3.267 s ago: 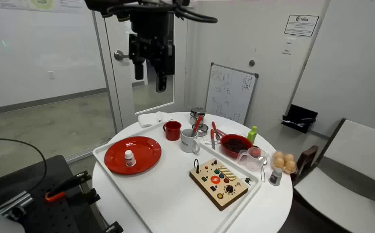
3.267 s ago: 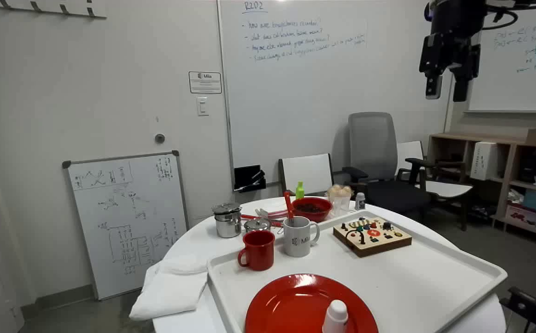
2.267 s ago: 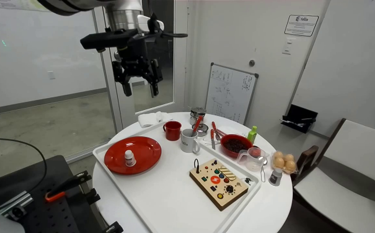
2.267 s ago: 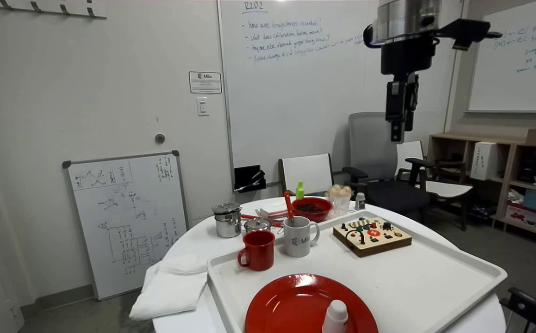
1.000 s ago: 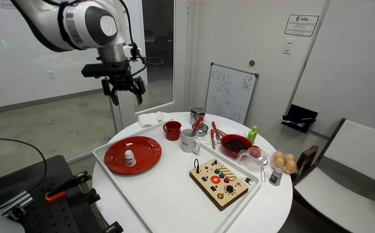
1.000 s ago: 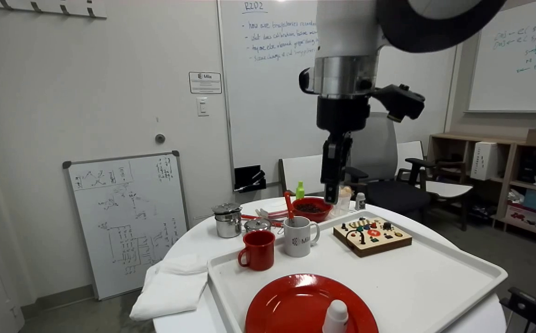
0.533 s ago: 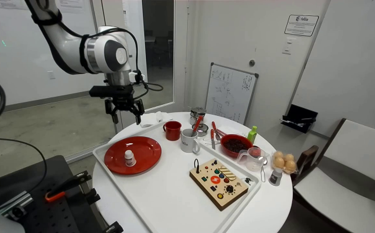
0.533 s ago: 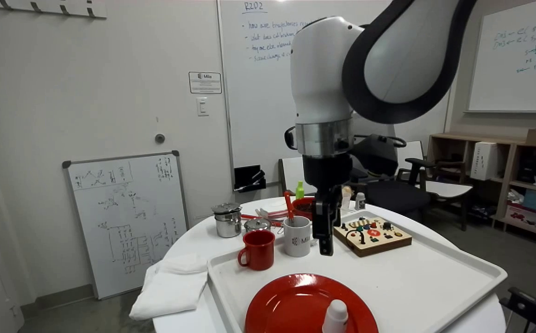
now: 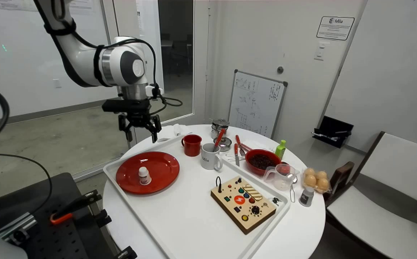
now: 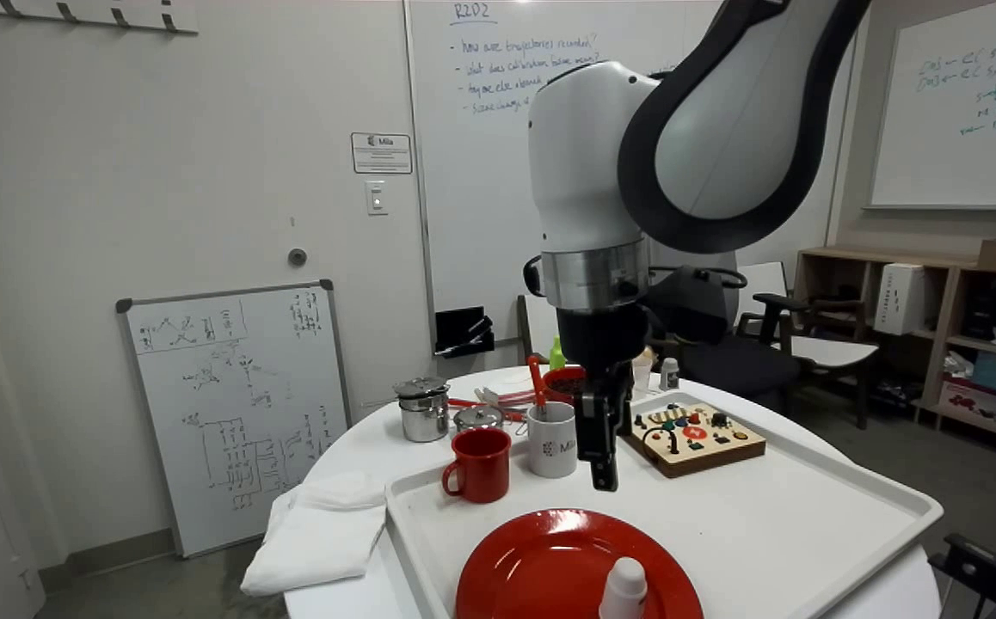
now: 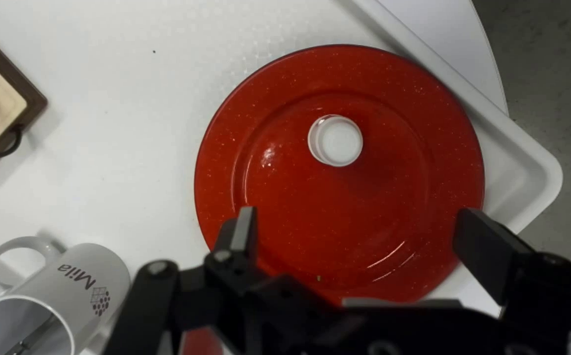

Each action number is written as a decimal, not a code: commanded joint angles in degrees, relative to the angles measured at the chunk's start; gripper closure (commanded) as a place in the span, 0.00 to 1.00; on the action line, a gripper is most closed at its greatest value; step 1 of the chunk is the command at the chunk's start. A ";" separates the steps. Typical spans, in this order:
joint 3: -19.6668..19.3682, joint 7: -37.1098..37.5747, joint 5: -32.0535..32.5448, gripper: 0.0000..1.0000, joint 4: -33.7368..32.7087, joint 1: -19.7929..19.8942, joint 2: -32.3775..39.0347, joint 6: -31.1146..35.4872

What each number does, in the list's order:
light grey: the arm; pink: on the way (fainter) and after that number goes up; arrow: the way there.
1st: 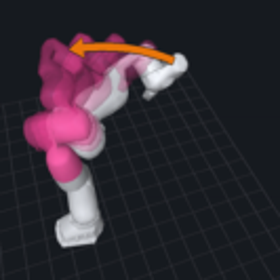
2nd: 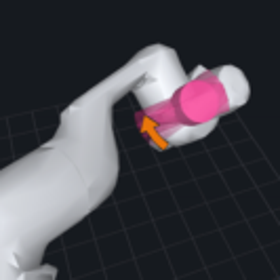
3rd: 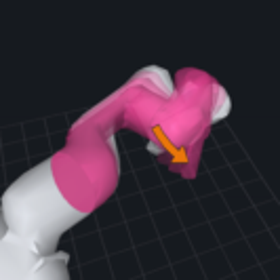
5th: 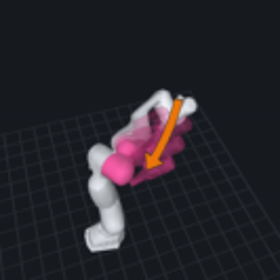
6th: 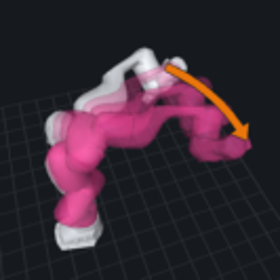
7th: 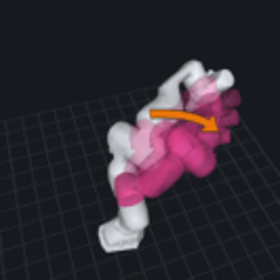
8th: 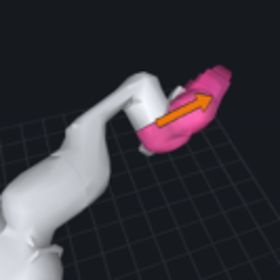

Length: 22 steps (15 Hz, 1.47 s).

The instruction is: Remove the shaker from the red plate and put it inside the red mug

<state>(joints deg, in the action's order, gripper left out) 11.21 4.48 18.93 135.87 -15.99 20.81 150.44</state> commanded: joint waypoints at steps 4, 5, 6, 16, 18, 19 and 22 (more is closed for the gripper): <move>-1.86 -1.91 -2.50 0.00 -0.63 0.87 7.20 4.67; -2.04 -2.18 -2.92 0.00 -0.88 1.11 8.54 5.26; -1.96 -2.70 -3.59 0.00 -1.12 1.50 9.90 6.00; -0.16 -9.83 -6.60 0.00 -6.95 3.26 20.45 8.37; -0.14 -10.21 -6.54 0.00 -8.19 3.03 21.64 8.01; -0.16 -10.37 -6.49 0.00 -8.75 2.94 22.15 7.74; 0.09 -10.82 -6.67 0.11 -9.80 3.17 23.34 7.56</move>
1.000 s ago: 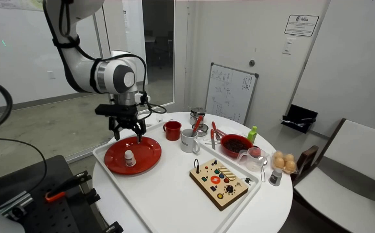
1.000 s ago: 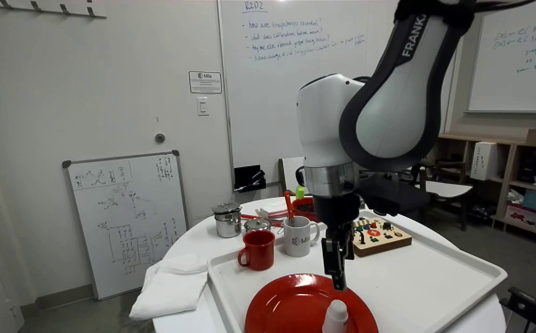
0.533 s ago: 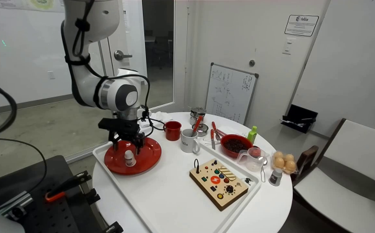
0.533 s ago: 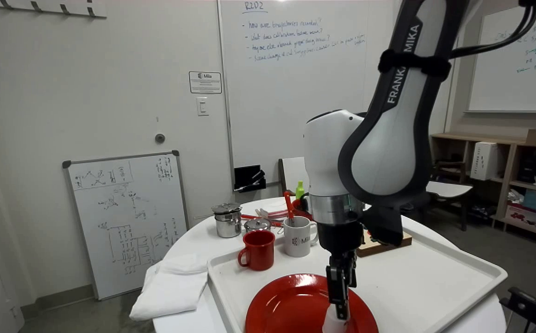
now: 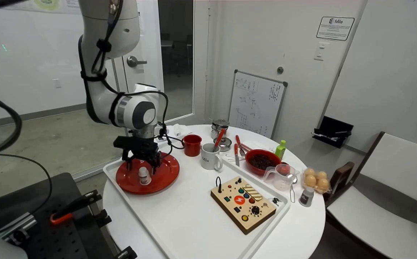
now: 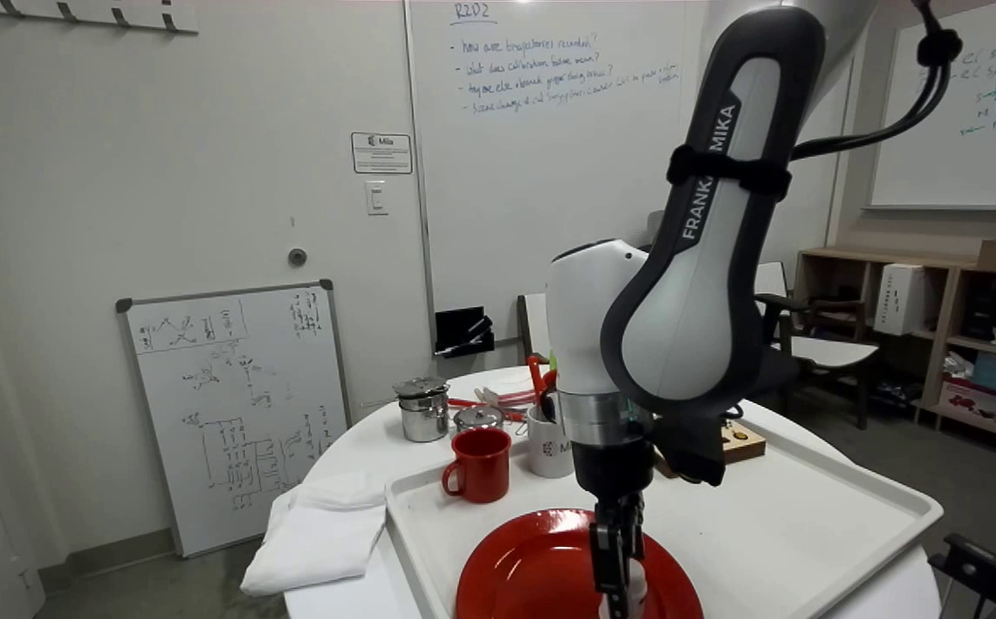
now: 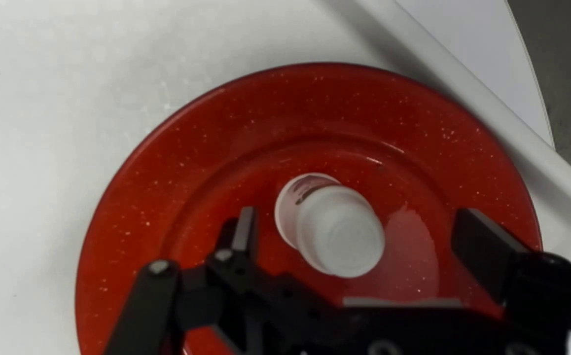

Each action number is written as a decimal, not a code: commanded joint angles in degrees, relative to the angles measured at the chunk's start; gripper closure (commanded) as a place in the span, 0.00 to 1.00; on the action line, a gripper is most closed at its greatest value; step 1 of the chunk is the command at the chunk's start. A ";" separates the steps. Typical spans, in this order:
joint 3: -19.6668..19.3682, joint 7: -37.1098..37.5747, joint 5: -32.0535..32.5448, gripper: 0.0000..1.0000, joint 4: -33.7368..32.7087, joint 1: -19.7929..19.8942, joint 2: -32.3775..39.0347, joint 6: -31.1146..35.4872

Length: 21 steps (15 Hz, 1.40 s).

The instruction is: Remove the shaker from the red plate and put it inside the red mug

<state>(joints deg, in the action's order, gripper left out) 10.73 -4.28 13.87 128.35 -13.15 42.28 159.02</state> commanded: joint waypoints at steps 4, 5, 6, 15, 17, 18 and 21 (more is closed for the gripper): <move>0.64 -2.24 -1.78 0.46 -3.23 0.49 2.73 -1.03; 0.64 -2.24 -1.81 0.52 -3.44 0.51 2.84 -1.07; 0.67 -2.30 -1.83 0.62 -3.56 0.55 2.89 -1.06; 0.85 -1.86 -1.77 0.82 -1.07 0.63 -1.36 0.11; 0.92 -1.69 -1.62 0.82 -0.14 0.44 -4.09 -0.06; 0.95 -1.69 -1.54 0.82 0.04 0.33 -5.32 -0.21; -1.05 -0.05 -0.07 0.82 -1.04 -2.36 -9.03 -1.52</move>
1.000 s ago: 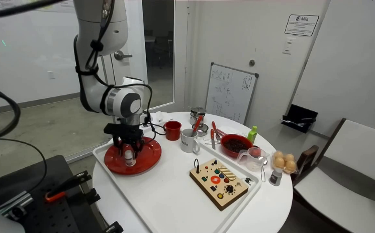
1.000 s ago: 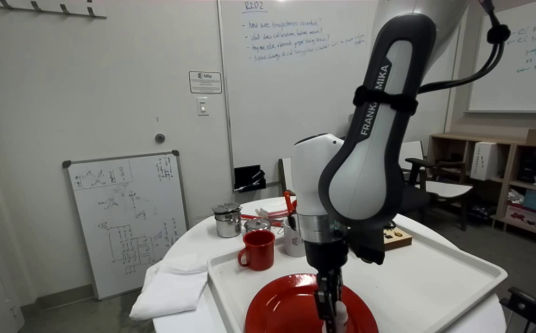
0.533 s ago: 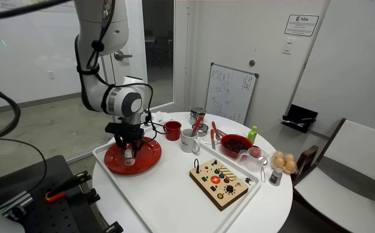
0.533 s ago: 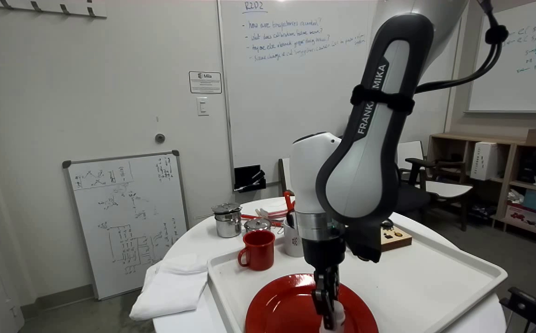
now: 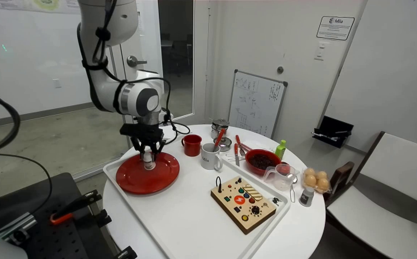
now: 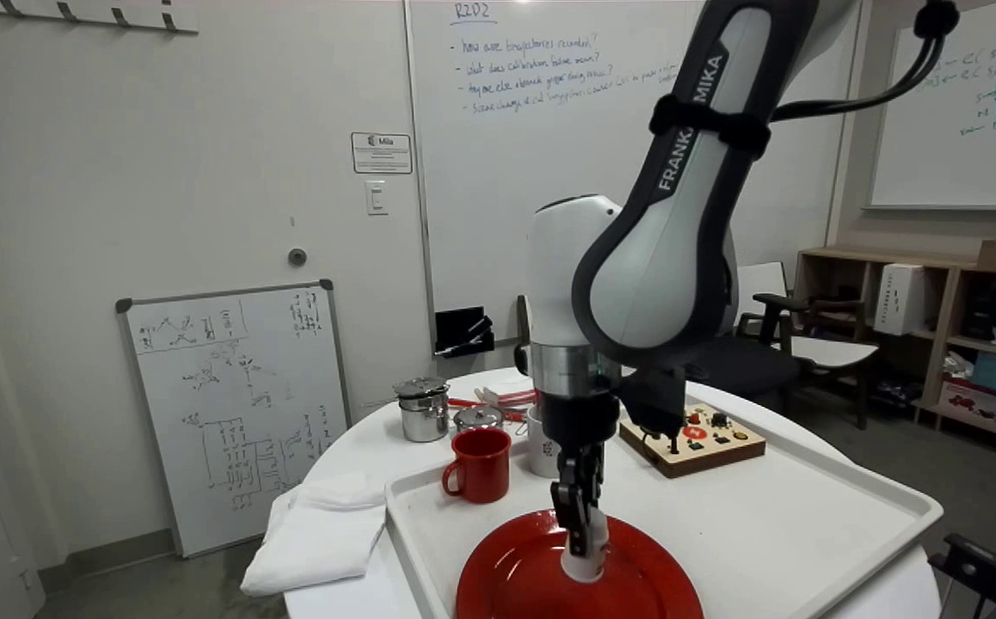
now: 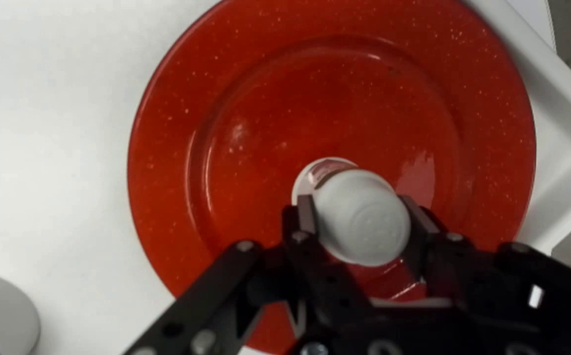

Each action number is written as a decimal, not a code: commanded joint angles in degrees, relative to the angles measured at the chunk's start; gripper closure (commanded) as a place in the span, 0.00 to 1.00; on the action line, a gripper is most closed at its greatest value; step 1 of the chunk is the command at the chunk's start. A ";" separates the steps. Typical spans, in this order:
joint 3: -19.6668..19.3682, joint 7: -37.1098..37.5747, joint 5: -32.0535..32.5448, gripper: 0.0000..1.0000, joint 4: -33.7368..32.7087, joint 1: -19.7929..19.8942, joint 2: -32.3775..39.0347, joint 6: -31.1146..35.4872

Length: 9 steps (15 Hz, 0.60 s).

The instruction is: Remove the shaker from the red plate and put it inside the red mug

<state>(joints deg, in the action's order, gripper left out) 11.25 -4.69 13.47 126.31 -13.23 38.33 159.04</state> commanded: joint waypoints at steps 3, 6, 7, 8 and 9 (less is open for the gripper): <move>-3.28 0.87 1.57 0.81 -2.60 -4.21 -6.83 -4.34; -4.52 1.32 2.05 0.81 -9.73 -5.44 -5.81 -10.88; -4.31 0.93 1.59 0.82 -12.06 -5.17 -5.09 -13.21; -3.18 0.16 0.87 0.58 -7.32 -3.95 -6.69 -9.11; -3.29 0.20 0.92 0.58 -9.06 -4.01 -6.60 -10.93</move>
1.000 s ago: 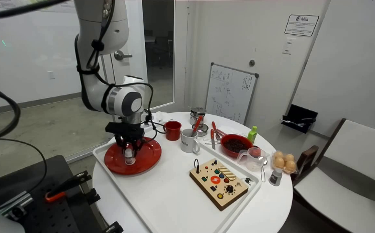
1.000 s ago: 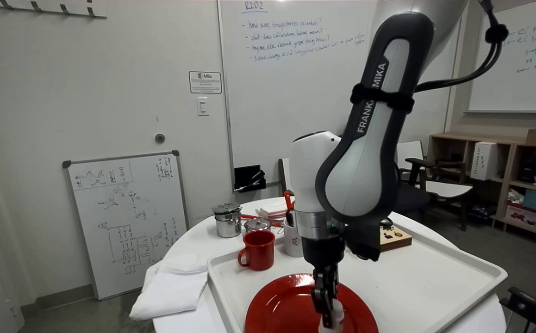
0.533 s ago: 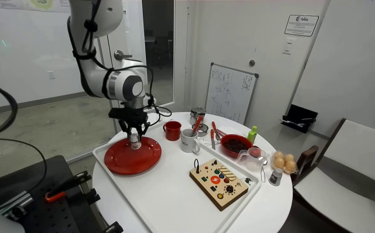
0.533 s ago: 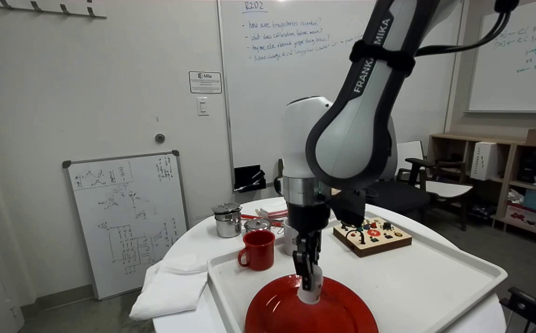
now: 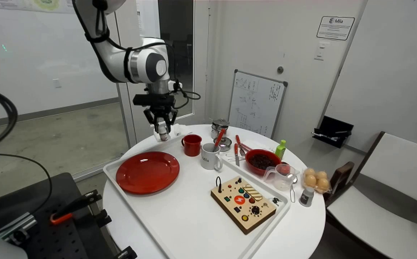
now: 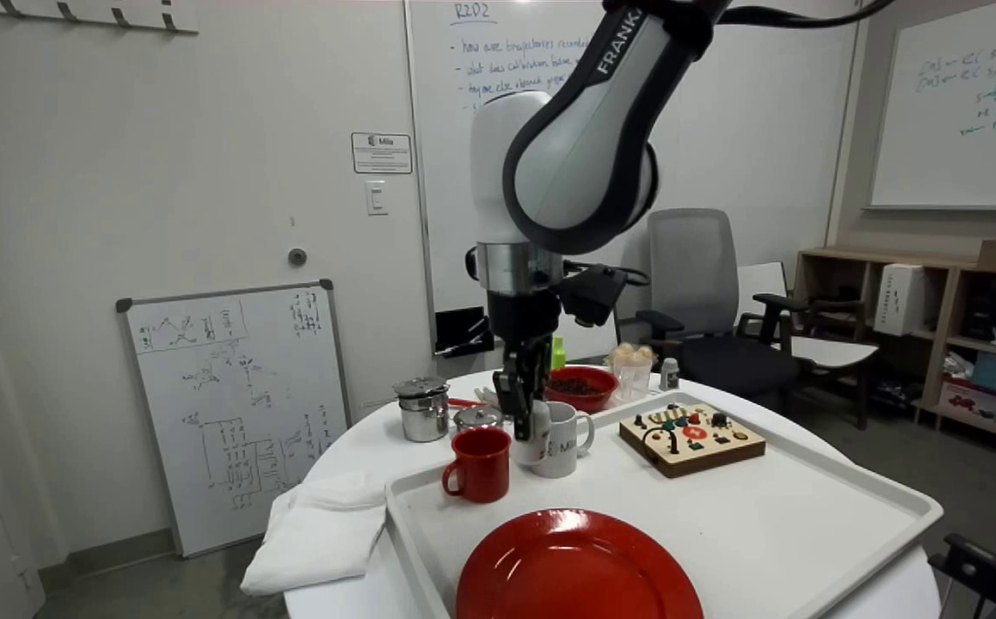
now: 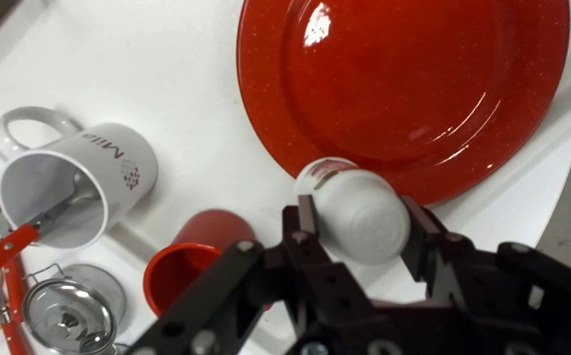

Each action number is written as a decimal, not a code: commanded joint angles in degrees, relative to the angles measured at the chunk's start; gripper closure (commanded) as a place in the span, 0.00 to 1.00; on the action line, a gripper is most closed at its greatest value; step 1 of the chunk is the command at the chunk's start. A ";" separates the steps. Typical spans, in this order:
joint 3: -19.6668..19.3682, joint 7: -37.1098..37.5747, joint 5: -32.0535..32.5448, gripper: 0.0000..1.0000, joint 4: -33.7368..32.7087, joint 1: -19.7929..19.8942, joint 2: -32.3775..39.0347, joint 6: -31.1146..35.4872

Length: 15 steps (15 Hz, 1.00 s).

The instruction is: Remove the shaker from the red plate and put it inside the red mug

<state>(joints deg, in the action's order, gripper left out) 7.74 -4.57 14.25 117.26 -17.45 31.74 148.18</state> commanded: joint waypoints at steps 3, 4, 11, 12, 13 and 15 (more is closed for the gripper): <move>0.14 0.09 0.16 0.58 -1.53 0.22 0.37 -1.33; 0.14 0.09 0.16 0.58 -1.53 0.20 0.53 -1.33; 1.22 -0.42 -3.20 0.81 -9.75 1.12 7.50 -5.00; 1.39 -0.83 -3.26 0.81 -11.70 1.13 8.64 -5.78; 1.25 -0.63 -3.07 0.81 -14.04 0.78 9.86 -6.52; 0.91 -0.03 -2.80 0.81 -18.56 0.13 12.11 -8.05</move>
<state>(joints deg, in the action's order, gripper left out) 8.45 -4.52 12.42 106.98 -16.76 39.44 143.95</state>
